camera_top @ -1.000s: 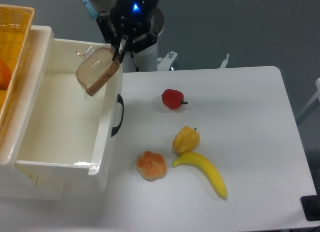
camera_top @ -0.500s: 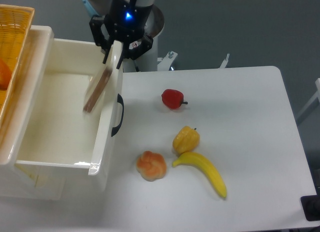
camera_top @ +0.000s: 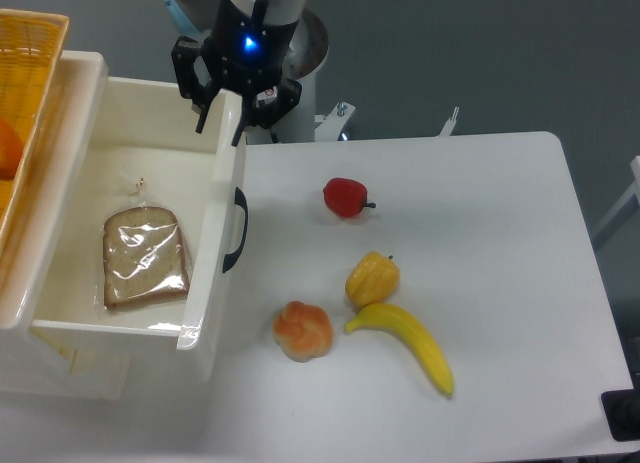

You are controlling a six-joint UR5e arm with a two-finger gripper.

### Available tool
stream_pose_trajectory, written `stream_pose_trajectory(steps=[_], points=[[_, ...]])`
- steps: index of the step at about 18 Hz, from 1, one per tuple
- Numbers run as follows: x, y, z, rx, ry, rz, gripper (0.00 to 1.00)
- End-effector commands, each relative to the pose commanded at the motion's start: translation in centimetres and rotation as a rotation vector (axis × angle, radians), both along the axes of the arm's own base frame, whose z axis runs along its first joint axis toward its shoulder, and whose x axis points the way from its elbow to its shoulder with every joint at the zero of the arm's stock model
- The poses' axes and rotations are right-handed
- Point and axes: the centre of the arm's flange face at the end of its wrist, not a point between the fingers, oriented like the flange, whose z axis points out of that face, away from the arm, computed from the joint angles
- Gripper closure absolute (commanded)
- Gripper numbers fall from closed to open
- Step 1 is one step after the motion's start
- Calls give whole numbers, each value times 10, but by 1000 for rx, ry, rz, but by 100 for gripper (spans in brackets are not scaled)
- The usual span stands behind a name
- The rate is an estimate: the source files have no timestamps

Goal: Place the toast in the upper white drawer

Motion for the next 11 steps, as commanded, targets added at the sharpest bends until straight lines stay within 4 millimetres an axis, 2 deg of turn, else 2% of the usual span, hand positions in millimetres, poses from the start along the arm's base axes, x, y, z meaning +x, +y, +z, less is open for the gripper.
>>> stream_pose_trajectory(steps=[1, 7, 11], points=[[-5, -2, -4, -33, 27, 3, 0], [-33, -6, -22, -128, 175, 4, 0], [-65, -23, -25, -167, 233, 26, 0]])
